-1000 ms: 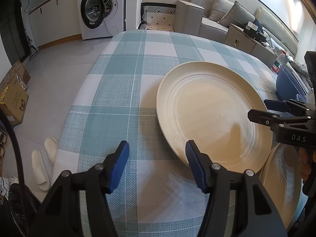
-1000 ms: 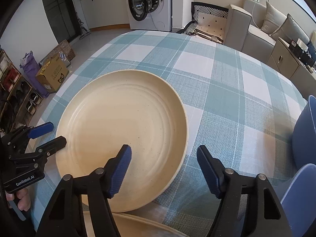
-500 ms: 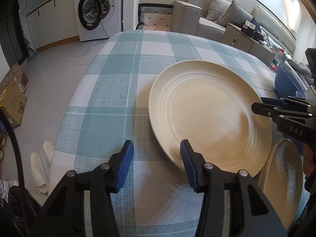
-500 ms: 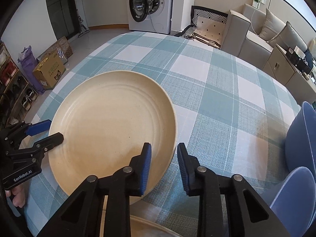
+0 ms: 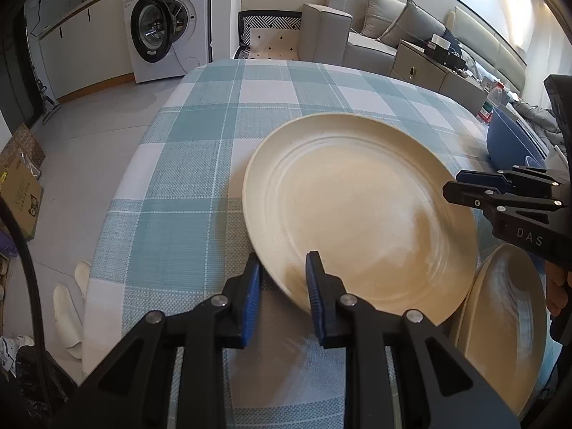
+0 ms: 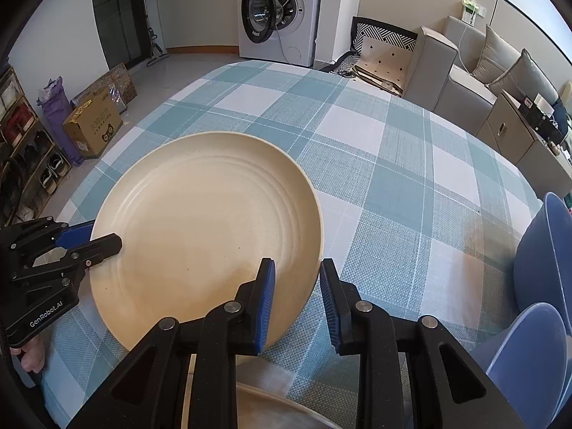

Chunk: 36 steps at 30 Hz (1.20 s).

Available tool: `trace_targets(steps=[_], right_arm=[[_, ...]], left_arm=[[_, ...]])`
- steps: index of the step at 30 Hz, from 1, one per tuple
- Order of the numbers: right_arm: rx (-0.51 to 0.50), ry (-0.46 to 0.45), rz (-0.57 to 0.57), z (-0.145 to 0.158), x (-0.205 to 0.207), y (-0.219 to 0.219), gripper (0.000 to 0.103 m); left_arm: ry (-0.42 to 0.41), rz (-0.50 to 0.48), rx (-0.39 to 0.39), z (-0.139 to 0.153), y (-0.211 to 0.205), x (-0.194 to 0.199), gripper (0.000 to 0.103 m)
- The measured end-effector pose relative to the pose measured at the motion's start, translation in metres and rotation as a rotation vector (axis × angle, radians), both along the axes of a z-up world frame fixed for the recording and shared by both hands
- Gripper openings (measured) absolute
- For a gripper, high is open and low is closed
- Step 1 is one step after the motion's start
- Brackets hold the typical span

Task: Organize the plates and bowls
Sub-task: 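Close the left gripper on the rim and tilt the plate up, then lift the cream plate with the left gripper and carry it over the stacked plates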

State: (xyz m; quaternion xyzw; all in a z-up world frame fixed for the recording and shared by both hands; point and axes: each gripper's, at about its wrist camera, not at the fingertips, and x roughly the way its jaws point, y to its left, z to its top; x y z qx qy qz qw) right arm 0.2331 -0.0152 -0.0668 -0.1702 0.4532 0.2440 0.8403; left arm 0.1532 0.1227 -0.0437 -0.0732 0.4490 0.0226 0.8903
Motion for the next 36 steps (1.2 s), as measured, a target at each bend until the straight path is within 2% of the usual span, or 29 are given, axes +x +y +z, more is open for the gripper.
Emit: trace_targets(steps=[5, 12, 18, 20, 36], right_arm=[[0.004, -0.006, 0.033, 0.003, -0.006, 0.006, 0.026], [-0.021, 0.010, -0.026, 0.000, 0.004, -0.010, 0.028], [-0.014, 0.041, 0.001, -0.008, 0.004, -0.002, 0.028], [-0.026, 0.027, -0.003, -0.009, 0.002, 0.001, 0.028], [0.032, 0.025, -0.010, -0.005, 0.002, 0.002, 0.028]], left_arm=[[0.002, 0.003, 0.004, 0.000, -0.001, -0.001, 0.023], [0.004, 0.006, -0.003, -0.001, 0.000, 0.000, 0.024], [0.004, 0.008, 0.001, -0.001, 0.000, 0.001, 0.024], [0.004, 0.010, 0.006, -0.001, 0.000, 0.001, 0.024], [-0.018, 0.033, 0.027, 0.003, 0.002, -0.002, 0.024]])
